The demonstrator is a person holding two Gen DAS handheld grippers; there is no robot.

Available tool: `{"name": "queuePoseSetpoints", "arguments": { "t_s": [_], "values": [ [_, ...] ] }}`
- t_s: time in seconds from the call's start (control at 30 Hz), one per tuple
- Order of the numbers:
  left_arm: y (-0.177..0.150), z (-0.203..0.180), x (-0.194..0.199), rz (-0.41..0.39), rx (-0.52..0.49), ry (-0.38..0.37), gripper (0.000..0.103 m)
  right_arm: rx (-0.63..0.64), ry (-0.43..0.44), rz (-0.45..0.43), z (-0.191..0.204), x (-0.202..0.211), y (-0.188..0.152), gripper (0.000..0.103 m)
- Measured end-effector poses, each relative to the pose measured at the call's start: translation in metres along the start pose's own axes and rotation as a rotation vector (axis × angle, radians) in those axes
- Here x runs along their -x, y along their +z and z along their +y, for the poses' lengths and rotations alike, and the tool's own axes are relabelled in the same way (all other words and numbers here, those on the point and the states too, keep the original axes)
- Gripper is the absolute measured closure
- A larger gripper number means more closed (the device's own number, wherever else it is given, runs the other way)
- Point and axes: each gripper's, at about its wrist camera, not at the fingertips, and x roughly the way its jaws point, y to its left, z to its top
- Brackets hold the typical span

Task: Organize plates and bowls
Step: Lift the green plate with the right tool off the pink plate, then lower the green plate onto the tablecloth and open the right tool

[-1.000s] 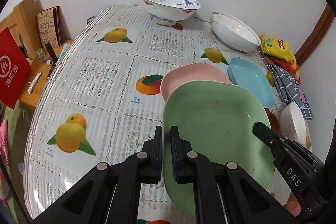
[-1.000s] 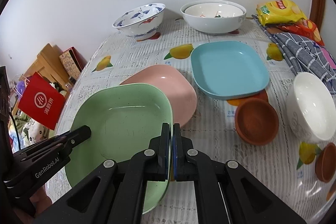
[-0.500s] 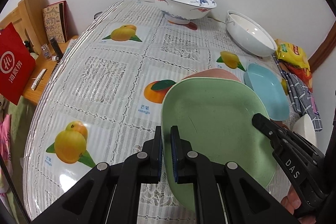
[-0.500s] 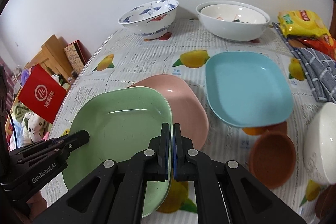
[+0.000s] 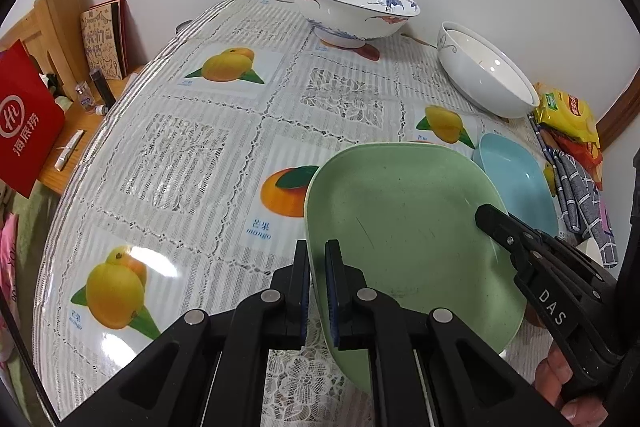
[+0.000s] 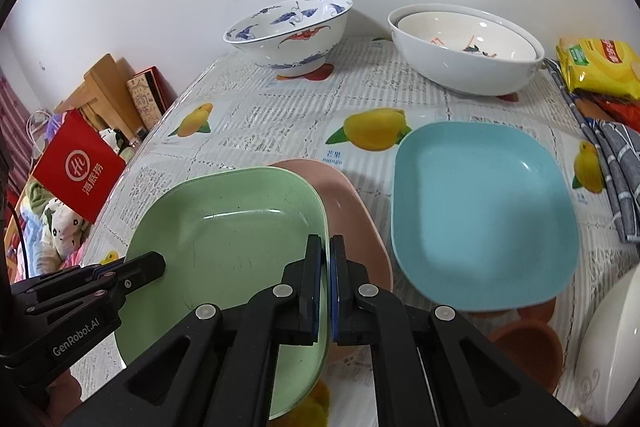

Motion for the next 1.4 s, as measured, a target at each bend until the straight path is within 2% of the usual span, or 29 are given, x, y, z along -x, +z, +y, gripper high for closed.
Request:
{"name": "queuePoseSetpoints", "arguments": {
  "t_s": [0.4,0.67,0.8,1.0,1.07,1.3,1.4],
  "values": [
    [0.004,-0.009,-0.009,0.004,0.001,-0.002,0.095,0.053,-0.025,-0.002,-0.008,-0.009,0.012,0.098],
    [0.003,-0.011,-0.009,-0.004,0.003,0.006,0.093,0.061,-0.031,-0.028,-0.008,-0.008,0.012,0.091],
    [0.001,-0.011,-0.008,0.008,0.002,-0.002,0.091,0.057,-0.033,-0.058,-0.007,0.005,0.013,0.08],
    [-0.008,-0.01,-0.002,0.024,-0.005,-0.018,0.072,0.056,-0.063,-0.067,-0.005,0.029,-0.002,0.067],
    [-0.011,-0.01,0.002,0.022,-0.002,-0.023,0.068,0.046,-0.064,-0.059,-0.005,0.034,-0.009,0.066],
    [-0.017,-0.014,0.027,-0.007,-0.032,-0.046,0.068,-0.014,-0.079,-0.069,-0.007,0.067,-0.035,0.066],
    [-0.02,-0.016,0.046,-0.035,-0.061,-0.073,0.068,-0.037,-0.117,-0.093,-0.006,0.088,-0.045,0.063]
  ]
}}
